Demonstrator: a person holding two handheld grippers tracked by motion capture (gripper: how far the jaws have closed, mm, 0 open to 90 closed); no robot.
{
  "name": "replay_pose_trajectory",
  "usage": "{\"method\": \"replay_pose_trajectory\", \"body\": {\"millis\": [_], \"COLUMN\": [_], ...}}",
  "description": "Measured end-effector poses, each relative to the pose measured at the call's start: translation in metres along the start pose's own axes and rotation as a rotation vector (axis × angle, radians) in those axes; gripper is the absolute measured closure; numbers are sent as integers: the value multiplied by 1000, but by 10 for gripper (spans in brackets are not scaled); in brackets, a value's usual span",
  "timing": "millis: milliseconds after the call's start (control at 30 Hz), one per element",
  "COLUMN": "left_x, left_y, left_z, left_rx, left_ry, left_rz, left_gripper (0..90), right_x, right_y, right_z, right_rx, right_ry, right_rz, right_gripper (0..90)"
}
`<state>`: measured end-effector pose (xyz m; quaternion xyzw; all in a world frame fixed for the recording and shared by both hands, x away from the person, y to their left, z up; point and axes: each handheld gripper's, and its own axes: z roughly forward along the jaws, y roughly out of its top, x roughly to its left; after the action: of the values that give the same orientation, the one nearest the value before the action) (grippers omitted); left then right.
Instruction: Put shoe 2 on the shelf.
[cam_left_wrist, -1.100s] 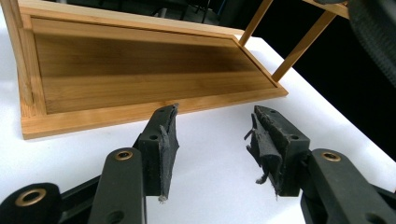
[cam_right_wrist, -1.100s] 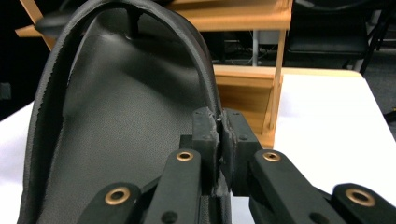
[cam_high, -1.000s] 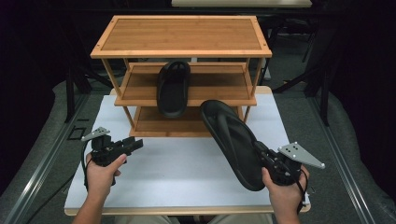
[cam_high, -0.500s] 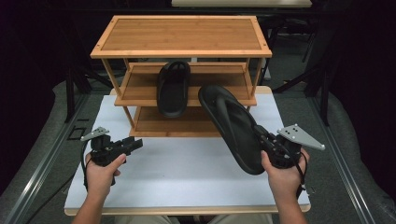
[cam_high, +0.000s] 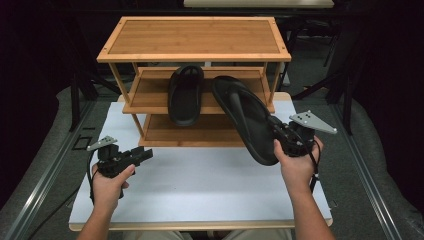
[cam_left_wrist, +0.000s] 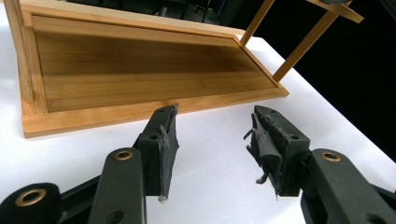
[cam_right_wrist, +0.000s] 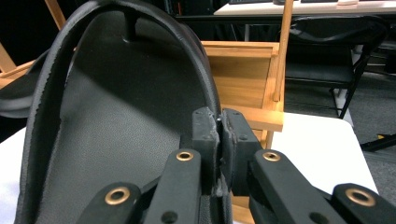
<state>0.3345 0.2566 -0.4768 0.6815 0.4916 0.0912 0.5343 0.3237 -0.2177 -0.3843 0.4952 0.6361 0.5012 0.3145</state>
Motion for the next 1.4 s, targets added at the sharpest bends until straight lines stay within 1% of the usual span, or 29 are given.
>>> {"method": "replay_pose_trajectory", "body": {"millis": [100,133,267,333,400,733,900,1033,1100,1200,1233,1267,1400], "left_x": [1,1,1,1,2,3,4,4,4,4,5,5,5], "left_y": [0,0,0,0,-1,-2,-2,-2,-2,-2,-1,-2,-2], "left_z": [0,0,0,1,2,3,3,3,3,2,2,2,3], "left_rx": [1,0,3,2,5,7,8,9,8,7,7,6,6], "left_ry": [0,-1,-1,-4,-4,-2,-5,-4,-5,-5,-4,-5,-6], "left_rz": [4,4,3,-5,-5,-11,-11,-9,-11,-12,-12,-13,-12], "left_gripper": [506,506,506,506,506,506,506,506,506,506,506,506,506], "right_x": [-1,-1,0,0,-1,-3,-3,-2,-2,0,0,0,1], "right_y": [4,4,8,10,14,25,30,34,34,33,33,33,33], "right_z": [8,8,19,24,30,45,55,64,66,72,72,74,77], "right_rx": [8,8,17,14,13,10,6,15,20,29,29,36,45], "right_ry": [2,2,2,-4,-5,-4,-16,-27,-30,-53,-53,-63,-81], "right_rz": [6,6,-4,-14,-12,0,9,25,26,23,23,29,23], "right_gripper": [844,844,843,844,844,843,843,842,842,841,841,840,838]}}
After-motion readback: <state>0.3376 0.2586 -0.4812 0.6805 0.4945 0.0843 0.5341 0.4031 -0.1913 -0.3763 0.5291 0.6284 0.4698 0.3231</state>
